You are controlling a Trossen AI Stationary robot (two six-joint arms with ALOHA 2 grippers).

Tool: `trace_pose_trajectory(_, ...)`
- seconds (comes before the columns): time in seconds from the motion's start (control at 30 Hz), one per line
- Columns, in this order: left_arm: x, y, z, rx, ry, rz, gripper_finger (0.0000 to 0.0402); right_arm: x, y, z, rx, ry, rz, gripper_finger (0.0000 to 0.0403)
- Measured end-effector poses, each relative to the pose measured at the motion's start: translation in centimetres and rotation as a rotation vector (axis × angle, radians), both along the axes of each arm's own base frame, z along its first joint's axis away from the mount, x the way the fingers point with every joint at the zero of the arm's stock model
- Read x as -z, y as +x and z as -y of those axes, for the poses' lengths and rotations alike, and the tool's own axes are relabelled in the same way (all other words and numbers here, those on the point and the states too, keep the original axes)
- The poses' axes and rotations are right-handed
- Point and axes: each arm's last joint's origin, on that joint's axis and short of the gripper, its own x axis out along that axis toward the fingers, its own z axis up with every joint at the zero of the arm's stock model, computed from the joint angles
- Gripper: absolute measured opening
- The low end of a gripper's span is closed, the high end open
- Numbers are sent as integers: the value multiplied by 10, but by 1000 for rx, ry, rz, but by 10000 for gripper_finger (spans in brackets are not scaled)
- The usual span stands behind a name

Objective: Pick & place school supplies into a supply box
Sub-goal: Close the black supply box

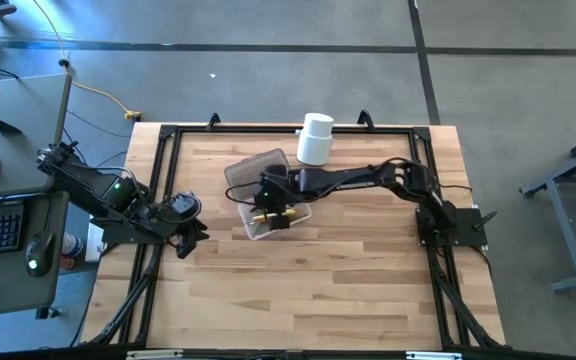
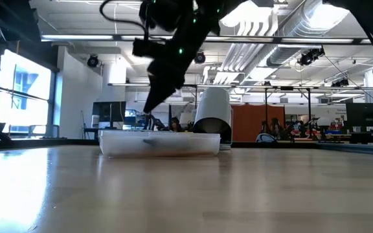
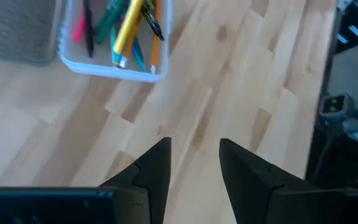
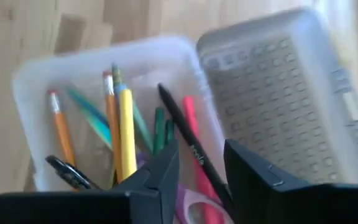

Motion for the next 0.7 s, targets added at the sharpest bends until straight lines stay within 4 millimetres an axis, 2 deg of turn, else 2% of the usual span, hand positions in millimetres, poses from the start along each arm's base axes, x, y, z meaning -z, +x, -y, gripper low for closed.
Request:
trace_pose_trajectory(0.17, -1, 1, -5, -126, 101, 65, 172, -31, -7, -23, -22, 37, 72, 116)
trace_pose_trajectory(0.27, -2, 3, -5, -192, 107, 94, 172, -41, -15, -43, -62, 93, 61, 102)
trace_pose_trajectory(0.4, -1, 8, -3, -200, 105, 101, 172, -42, -20, -80, -76, 180, 40, 60)
trace_pose_trajectory(0.53, 4, 14, -2, -227, 197, 79, 172, -35, -27, -113, -24, 244, -7, 9)
trace_pose_trajectory(0.7, 15, 29, -3, -318, 360, 50, 158, -31, -38, -141, -24, 224, -69, 10)
